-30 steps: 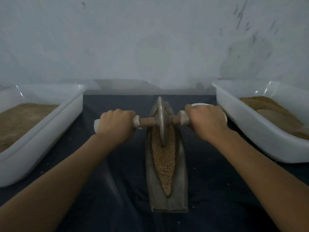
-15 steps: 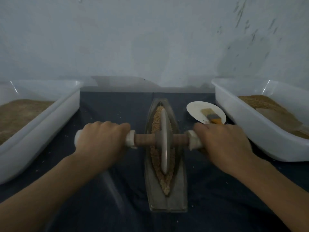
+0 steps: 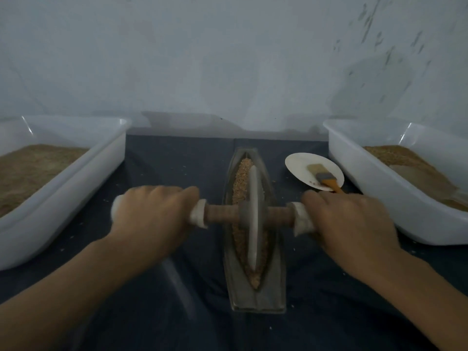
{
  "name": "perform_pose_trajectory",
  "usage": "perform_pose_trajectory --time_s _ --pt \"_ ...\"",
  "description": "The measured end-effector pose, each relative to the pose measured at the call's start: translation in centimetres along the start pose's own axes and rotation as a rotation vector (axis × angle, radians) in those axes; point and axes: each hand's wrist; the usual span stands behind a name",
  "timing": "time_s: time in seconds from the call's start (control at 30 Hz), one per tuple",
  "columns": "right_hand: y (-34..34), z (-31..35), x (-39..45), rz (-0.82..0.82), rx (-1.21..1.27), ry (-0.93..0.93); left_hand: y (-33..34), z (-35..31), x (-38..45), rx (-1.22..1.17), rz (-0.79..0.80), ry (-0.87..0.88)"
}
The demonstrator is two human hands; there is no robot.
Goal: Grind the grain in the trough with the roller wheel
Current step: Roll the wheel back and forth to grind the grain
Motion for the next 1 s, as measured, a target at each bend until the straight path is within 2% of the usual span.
perform_pose_trajectory --time_s 0.07,0.23,0.3,0.4,0.5,0.6,0.77,0.9,1.0 --pt "-0.4 -0.3 -0.8 0.021 0.041 -0.016 -0.5 0.2 -1.0 -0.033 -0.071 0.051" --pt "3.1 -0.4 2.6 0.092 -0.039 0.025 2.2 0.5 2.6 0.066 0.038 -0.100" --pt "5.5 -0.7 5.0 0.097 -0.068 0.066 3.8 1.1 5.4 0.018 0.077 -0.198" --pt "7.4 -1.2 7.5 0.175 -0.055 0.110 5.1 1.9 8.4 -0.017 0.098 -0.235" --pt "6.6 -1.1 6.7 0.196 -0.049 0.087 4.3 1.5 8.1 -0.013 0.121 -0.208" --pt "2.7 -0.3 3.3 0.089 -0.059 0.034 2.2 1.1 4.1 0.002 0.156 -0.155" --pt "-1.4 -0.4 -0.4 0.004 0.013 -0.025 -1.1 0.6 -1.7 -0.074 -0.021 0.057" --pt "1.5 -0.5 1.7 0.085 0.020 0.011 0.4 0.5 0.8 0.034 0.085 -0.078" --pt "5.8 -0.9 4.9 0.085 -0.021 0.058 3.1 1.2 5.1 0.035 0.121 -0.212"
Point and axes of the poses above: each hand's wrist, its own x-axis towards the middle knuckle, its own y-axis out of the palm, z = x × y, and after that the axes turned 10 degrees about -x, right-handed
